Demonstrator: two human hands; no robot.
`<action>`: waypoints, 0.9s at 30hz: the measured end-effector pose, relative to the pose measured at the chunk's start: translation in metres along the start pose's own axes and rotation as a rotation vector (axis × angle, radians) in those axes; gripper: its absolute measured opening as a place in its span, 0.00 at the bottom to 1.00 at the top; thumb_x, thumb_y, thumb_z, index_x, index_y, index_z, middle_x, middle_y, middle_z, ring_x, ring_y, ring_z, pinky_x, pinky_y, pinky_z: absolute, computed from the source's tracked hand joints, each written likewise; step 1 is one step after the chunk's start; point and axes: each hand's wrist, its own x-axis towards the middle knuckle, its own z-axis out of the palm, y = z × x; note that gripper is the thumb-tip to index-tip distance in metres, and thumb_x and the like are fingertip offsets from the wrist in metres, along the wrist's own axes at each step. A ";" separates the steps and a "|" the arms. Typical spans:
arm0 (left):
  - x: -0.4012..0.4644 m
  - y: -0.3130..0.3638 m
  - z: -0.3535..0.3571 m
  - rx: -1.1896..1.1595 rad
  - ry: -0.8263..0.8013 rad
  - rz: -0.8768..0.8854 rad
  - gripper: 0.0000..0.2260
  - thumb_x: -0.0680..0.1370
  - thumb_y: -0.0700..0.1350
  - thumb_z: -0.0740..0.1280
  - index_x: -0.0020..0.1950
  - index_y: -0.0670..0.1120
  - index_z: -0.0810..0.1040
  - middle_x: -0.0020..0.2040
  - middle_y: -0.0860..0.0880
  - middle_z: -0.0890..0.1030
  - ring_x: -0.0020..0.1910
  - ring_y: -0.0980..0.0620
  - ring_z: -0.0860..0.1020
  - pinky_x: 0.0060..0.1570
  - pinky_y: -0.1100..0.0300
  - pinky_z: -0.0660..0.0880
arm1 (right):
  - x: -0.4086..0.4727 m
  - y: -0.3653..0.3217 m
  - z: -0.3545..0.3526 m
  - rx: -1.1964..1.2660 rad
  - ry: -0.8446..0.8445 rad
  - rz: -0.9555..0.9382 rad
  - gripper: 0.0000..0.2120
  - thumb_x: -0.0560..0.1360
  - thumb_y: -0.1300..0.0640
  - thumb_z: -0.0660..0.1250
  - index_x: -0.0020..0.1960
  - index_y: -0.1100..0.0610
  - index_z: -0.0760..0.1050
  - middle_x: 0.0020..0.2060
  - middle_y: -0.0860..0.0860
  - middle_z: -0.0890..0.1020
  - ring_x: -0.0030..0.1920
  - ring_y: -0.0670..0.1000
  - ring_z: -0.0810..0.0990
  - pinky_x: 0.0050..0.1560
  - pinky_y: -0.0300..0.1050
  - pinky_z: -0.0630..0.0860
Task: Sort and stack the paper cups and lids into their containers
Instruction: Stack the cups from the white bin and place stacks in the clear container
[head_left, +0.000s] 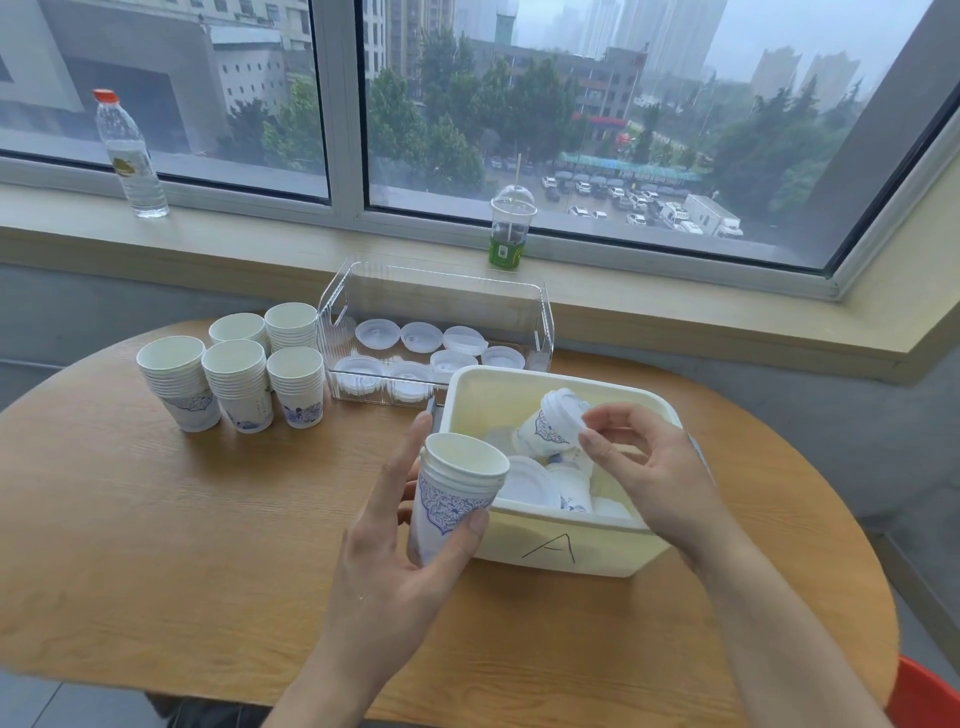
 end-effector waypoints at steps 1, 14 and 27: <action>0.000 -0.002 -0.001 -0.002 0.002 -0.004 0.35 0.75 0.51 0.79 0.79 0.61 0.68 0.58 0.66 0.82 0.59 0.60 0.81 0.50 0.76 0.73 | 0.006 0.005 -0.002 -0.067 0.020 0.003 0.08 0.78 0.53 0.75 0.56 0.49 0.82 0.53 0.44 0.85 0.56 0.43 0.83 0.53 0.37 0.79; -0.001 -0.009 -0.004 0.026 -0.002 -0.014 0.30 0.73 0.59 0.76 0.74 0.67 0.72 0.59 0.61 0.82 0.58 0.53 0.80 0.51 0.72 0.75 | 0.061 0.032 0.020 -0.517 0.017 0.088 0.30 0.72 0.41 0.79 0.69 0.47 0.73 0.65 0.46 0.75 0.59 0.47 0.75 0.60 0.45 0.73; -0.002 -0.006 -0.002 0.005 -0.003 0.002 0.31 0.73 0.54 0.77 0.73 0.67 0.72 0.57 0.63 0.81 0.58 0.55 0.80 0.47 0.73 0.75 | 0.044 0.027 -0.002 -0.466 0.136 -0.007 0.22 0.73 0.46 0.78 0.64 0.46 0.77 0.58 0.44 0.77 0.60 0.49 0.78 0.59 0.49 0.76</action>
